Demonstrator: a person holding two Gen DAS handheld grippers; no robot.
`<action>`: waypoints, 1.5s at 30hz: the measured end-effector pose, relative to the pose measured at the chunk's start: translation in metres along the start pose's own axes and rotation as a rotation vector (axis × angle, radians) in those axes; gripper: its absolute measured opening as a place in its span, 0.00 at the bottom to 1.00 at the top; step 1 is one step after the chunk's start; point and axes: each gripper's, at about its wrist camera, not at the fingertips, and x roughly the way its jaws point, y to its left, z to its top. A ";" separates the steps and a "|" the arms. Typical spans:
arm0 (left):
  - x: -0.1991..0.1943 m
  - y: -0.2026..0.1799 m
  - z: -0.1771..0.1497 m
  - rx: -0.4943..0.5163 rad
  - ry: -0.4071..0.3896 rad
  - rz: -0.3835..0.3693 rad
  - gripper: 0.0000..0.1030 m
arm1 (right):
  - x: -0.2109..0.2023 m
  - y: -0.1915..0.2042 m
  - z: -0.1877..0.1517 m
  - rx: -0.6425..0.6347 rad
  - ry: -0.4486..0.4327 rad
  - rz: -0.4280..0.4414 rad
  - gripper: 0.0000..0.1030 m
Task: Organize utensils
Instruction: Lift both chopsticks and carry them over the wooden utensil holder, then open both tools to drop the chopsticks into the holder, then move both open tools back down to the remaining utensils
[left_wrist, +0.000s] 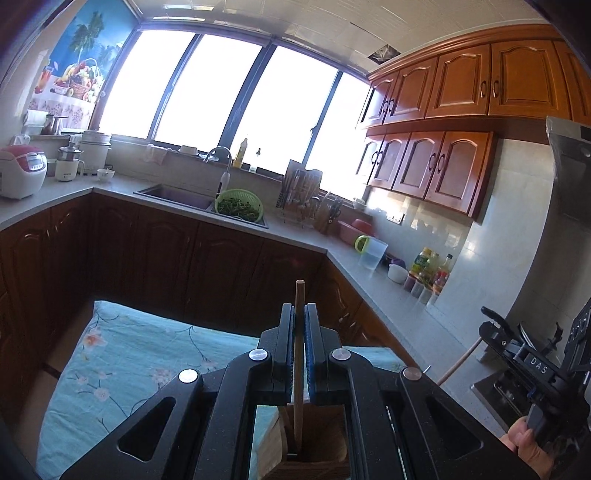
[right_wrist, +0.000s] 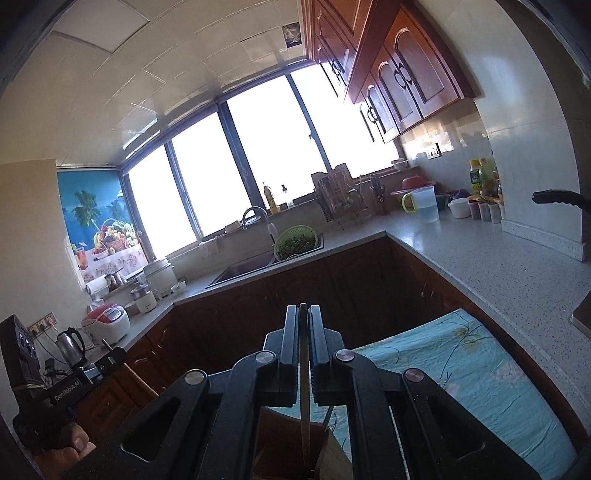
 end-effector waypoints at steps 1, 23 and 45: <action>0.005 0.000 -0.007 -0.001 0.006 0.005 0.03 | 0.003 -0.003 -0.007 0.008 0.001 0.002 0.05; 0.047 0.007 -0.010 0.015 0.116 0.034 0.05 | 0.032 -0.021 -0.046 0.048 0.127 -0.031 0.10; -0.090 0.007 -0.044 -0.023 0.098 0.121 0.84 | -0.083 -0.021 -0.060 0.081 0.049 0.048 1.00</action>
